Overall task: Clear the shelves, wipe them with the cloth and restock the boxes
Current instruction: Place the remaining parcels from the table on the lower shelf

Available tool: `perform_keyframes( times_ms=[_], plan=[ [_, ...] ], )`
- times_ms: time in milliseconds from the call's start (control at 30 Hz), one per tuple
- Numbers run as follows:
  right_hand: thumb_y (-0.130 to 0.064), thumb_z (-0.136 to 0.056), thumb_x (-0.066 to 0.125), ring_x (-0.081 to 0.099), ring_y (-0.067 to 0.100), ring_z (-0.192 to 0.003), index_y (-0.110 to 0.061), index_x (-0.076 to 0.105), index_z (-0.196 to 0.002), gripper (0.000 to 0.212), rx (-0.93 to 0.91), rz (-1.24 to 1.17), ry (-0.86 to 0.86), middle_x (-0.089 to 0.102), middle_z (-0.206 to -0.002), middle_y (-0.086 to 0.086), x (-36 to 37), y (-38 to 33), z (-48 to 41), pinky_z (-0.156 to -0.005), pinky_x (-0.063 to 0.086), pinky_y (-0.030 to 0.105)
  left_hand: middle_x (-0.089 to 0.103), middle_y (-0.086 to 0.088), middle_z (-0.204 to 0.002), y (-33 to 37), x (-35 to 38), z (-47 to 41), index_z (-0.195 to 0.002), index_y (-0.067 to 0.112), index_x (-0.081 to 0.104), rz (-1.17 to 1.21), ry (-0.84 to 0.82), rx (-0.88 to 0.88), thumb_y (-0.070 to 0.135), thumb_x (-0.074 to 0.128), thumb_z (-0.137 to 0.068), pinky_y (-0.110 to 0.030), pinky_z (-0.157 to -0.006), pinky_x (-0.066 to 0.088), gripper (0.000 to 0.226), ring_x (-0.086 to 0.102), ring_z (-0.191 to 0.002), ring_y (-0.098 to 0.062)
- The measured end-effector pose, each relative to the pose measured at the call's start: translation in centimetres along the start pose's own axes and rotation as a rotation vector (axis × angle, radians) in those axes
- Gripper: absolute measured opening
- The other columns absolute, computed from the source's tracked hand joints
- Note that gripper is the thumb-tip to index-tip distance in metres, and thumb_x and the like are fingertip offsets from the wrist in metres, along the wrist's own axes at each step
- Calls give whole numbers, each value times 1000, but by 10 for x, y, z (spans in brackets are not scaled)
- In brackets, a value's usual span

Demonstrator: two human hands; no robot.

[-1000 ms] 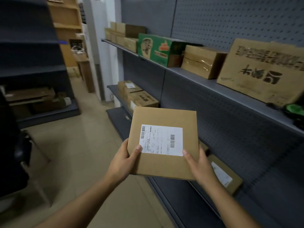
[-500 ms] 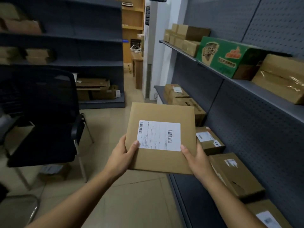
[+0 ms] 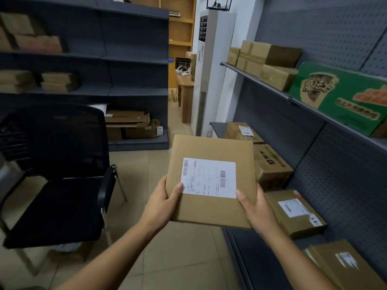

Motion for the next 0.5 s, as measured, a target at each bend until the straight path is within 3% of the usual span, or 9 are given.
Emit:
perform_keyframes(
  times_ms=[200,367,500],
  plan=[
    [-56,-85,62,58,-15,-106,-44,40,-141,62,-2,-3,-3,62,-126,-22,34,-18,-74,-88,47,18,61,21,-121,1,-20,-83,-144,36,40,17,-28,12,57,51,-97,-26,-85,50,52,59,-106,3],
    [-44,-94,64,57,-21,-101,-46,41,-134,45,19,18,21,62,-121,-25,47,-16,-139,-78,44,4,59,29,-113,4,-18,-151,-135,41,42,27,-47,24,55,52,-98,-27,-85,49,41,59,-104,5],
    [-51,-91,63,57,-15,-109,-46,42,-136,50,-2,29,19,62,-123,-26,57,-10,-203,-90,46,17,58,30,-111,7,-14,-214,-131,44,41,25,-33,31,54,53,-98,-23,-81,47,35,58,-105,5]
  ],
)
Point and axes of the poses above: each hand's wrist, its own z-axis away from the middle knuckle, its own x-axis out of the palm, y = z × x, the point moved 10 cm from there along -z, towards the middle knuckle
